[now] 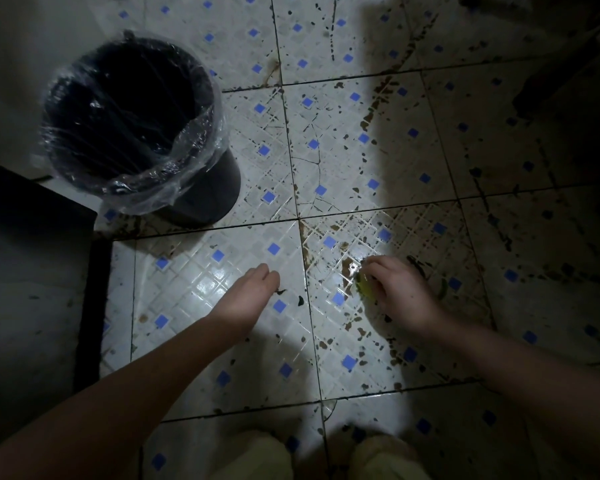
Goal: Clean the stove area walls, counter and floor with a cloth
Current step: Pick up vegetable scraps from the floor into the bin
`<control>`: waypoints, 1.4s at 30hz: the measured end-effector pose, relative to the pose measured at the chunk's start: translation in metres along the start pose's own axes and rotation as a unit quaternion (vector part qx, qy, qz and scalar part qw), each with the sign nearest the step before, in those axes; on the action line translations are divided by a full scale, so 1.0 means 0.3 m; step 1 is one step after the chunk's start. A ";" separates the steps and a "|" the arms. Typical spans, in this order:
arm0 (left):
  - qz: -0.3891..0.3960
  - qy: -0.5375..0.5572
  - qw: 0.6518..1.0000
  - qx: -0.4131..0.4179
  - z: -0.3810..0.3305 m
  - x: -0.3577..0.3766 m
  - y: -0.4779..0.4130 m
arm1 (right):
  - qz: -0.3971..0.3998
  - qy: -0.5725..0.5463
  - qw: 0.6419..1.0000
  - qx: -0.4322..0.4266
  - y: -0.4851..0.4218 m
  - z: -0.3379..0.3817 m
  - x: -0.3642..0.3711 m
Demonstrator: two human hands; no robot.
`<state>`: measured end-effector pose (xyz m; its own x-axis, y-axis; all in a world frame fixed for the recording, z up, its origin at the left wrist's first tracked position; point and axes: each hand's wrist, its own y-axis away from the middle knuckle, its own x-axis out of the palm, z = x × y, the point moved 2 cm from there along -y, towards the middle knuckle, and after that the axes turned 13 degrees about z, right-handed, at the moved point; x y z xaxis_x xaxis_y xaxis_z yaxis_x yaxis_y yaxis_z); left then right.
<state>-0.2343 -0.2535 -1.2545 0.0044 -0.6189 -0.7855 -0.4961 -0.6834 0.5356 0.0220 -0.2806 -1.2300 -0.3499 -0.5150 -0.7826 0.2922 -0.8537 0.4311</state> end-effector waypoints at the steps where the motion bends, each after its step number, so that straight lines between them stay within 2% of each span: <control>1: 0.002 -0.001 1.000 0.000 -0.002 0.007 0.001 | 0.007 -0.001 1.000 0.002 -0.001 0.003 -0.001; 9: 0.017 0.049 0.999 0.012 -0.025 0.013 -0.011 | 0.015 -0.008 1.000 -0.004 0.000 0.000 0.003; 22: 0.037 0.082 0.996 -0.014 -0.045 -0.010 -0.032 | -0.027 -0.014 0.999 -0.017 0.002 -0.038 0.011; 28: 0.053 0.095 0.994 0.025 -0.106 -0.005 -0.030 | -0.029 0.002 0.999 -0.033 -0.003 -0.035 0.014; 33: 0.093 0.072 0.992 0.039 -0.139 0.000 -0.047 | -0.023 0.005 0.999 -0.043 -0.009 -0.038 0.019; 42: 0.108 0.067 0.992 0.016 -0.147 -0.014 -0.077 | -0.031 -0.019 0.999 -0.037 0.012 -0.051 0.008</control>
<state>-0.1844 -0.2523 -1.2500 0.0096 -0.7972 -0.6037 -0.5251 -0.5178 0.6754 0.0358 -0.2838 -1.2372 -0.4023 -0.4645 -0.7890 0.3330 -0.8770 0.3465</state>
